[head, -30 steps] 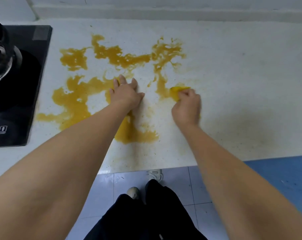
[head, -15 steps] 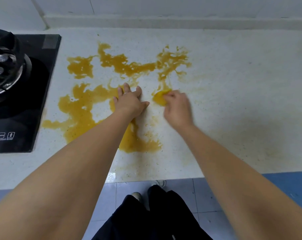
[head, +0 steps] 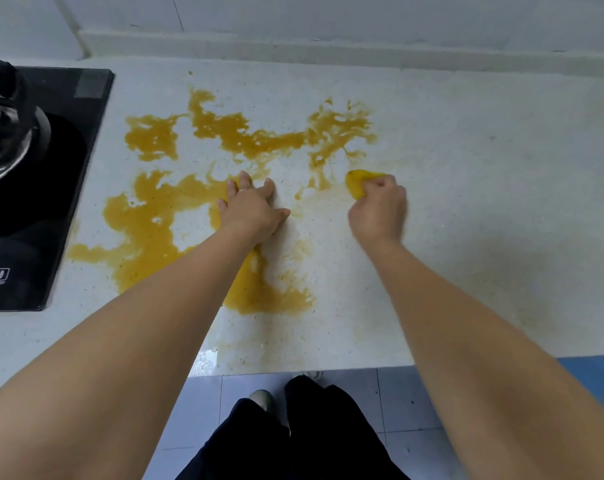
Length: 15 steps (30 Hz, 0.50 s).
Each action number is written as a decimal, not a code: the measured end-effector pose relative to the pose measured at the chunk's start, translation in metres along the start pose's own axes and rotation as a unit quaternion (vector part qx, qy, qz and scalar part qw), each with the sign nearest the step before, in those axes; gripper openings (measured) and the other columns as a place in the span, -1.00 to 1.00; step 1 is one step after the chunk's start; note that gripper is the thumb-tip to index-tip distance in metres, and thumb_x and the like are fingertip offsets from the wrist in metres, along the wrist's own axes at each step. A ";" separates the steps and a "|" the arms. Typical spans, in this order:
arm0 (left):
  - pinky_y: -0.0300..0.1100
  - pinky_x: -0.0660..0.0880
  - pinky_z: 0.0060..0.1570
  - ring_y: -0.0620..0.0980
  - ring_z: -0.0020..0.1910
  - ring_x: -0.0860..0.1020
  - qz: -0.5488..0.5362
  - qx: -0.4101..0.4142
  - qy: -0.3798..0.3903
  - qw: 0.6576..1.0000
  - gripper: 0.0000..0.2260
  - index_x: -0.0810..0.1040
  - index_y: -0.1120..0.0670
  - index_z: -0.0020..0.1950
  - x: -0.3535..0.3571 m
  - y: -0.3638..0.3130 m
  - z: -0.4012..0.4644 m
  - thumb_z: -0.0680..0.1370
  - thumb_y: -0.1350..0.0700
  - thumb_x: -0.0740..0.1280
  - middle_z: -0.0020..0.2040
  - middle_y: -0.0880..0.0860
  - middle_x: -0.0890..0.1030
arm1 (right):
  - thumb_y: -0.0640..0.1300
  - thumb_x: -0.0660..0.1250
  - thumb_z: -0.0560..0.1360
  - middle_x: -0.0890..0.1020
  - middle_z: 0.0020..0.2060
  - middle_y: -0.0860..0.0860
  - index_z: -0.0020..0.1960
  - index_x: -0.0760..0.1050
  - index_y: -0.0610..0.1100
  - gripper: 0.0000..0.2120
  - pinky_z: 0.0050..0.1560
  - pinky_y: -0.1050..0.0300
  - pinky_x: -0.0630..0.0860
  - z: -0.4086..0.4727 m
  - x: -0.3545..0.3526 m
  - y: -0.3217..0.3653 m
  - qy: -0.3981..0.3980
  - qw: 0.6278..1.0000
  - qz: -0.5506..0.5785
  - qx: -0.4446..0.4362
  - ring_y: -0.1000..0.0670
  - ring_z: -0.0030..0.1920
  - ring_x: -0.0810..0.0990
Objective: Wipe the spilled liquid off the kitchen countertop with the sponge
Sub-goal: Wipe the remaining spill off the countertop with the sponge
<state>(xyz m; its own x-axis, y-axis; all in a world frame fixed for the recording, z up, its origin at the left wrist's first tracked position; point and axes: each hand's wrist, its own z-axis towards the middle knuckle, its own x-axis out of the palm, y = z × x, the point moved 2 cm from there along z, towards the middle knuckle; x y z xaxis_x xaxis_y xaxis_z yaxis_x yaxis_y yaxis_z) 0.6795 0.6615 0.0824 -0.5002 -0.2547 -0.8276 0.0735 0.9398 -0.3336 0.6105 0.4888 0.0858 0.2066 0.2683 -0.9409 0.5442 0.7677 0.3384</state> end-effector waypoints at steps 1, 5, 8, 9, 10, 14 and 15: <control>0.13 -0.12 0.46 0.18 0.53 -0.19 -0.003 -0.009 -0.003 1.000 -0.42 0.09 -0.05 0.54 -0.001 -0.004 0.002 0.58 -0.10 0.23 0.56 0.12 -0.16 | -0.30 0.16 0.44 0.47 0.18 -0.12 0.14 0.52 -0.20 -0.68 0.14 0.05 0.36 -0.009 0.007 0.013 0.017 0.998 0.010 -0.054 -0.17 0.10 0.41; 0.10 -0.11 0.48 0.17 0.53 -0.20 -0.004 -0.019 -0.001 1.000 -0.41 0.07 -0.04 0.55 -0.010 -0.024 0.017 0.58 -0.06 0.25 0.56 0.13 -0.17 | -0.28 0.14 0.39 0.56 0.08 -0.14 0.04 0.57 -0.21 -0.69 0.02 0.00 0.41 -0.020 0.017 0.029 0.023 0.975 0.028 -0.218 -0.22 -0.01 0.48; 0.12 -0.12 0.47 0.18 0.52 -0.22 -0.009 -0.012 0.011 1.000 -0.38 0.04 -0.04 0.55 -0.015 -0.026 0.027 0.57 -0.08 0.26 0.55 0.13 -0.21 | -0.30 0.15 0.45 0.48 0.19 -0.13 0.17 0.52 -0.17 -0.67 0.16 0.05 0.34 0.025 0.003 0.000 0.012 0.999 0.011 -0.042 -0.19 0.13 0.43; 0.12 -0.13 0.47 0.18 0.52 -0.23 -0.005 -0.006 0.013 1.000 -0.37 0.03 -0.04 0.55 -0.015 -0.025 0.027 0.57 -0.10 0.25 0.55 0.13 -0.23 | -0.30 0.14 0.45 0.47 0.20 -0.13 0.16 0.51 -0.18 -0.67 0.17 0.07 0.31 0.029 0.000 -0.005 0.006 1.000 0.020 0.008 -0.18 0.15 0.41; 0.12 -0.14 0.46 0.18 0.52 -0.23 -0.003 -0.002 0.012 1.000 -0.36 0.02 -0.05 0.55 -0.014 -0.023 0.028 0.57 -0.12 0.25 0.55 0.13 -0.23 | -0.31 0.14 0.45 0.46 0.20 -0.12 0.14 0.52 -0.19 -0.68 0.17 0.09 0.30 0.030 0.001 0.000 0.003 1.000 0.024 0.016 -0.17 0.15 0.40; 0.11 -0.17 0.46 0.16 0.52 -0.24 -0.009 -0.006 0.007 1.000 -0.33 0.02 -0.06 0.55 -0.012 -0.022 0.031 0.54 -0.15 0.27 0.55 0.12 -0.23 | -0.30 0.18 0.43 0.49 0.18 -0.09 0.11 0.55 -0.19 -0.70 0.12 0.04 0.35 0.003 0.022 0.042 0.059 0.979 0.043 -0.190 -0.16 0.09 0.42; 0.11 -0.17 0.46 0.16 0.52 -0.25 -0.011 -0.008 0.007 1.000 -0.33 0.02 -0.07 0.55 -0.013 -0.022 0.031 0.54 -0.15 0.27 0.55 0.11 -0.23 | -0.29 0.18 0.44 0.50 0.17 -0.08 0.13 0.55 -0.18 -0.69 0.12 0.04 0.34 0.006 0.023 0.043 0.063 0.974 0.042 -0.215 -0.15 0.09 0.42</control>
<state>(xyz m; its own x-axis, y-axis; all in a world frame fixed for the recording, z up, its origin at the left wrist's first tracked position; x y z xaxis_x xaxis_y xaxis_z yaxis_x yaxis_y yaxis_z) 0.7114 0.6367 0.0863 -0.5135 -0.2716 -0.8140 0.0483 0.9379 -0.3434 0.6439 0.5243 0.0784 0.1201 0.3881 -0.9138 0.1328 0.9059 0.4022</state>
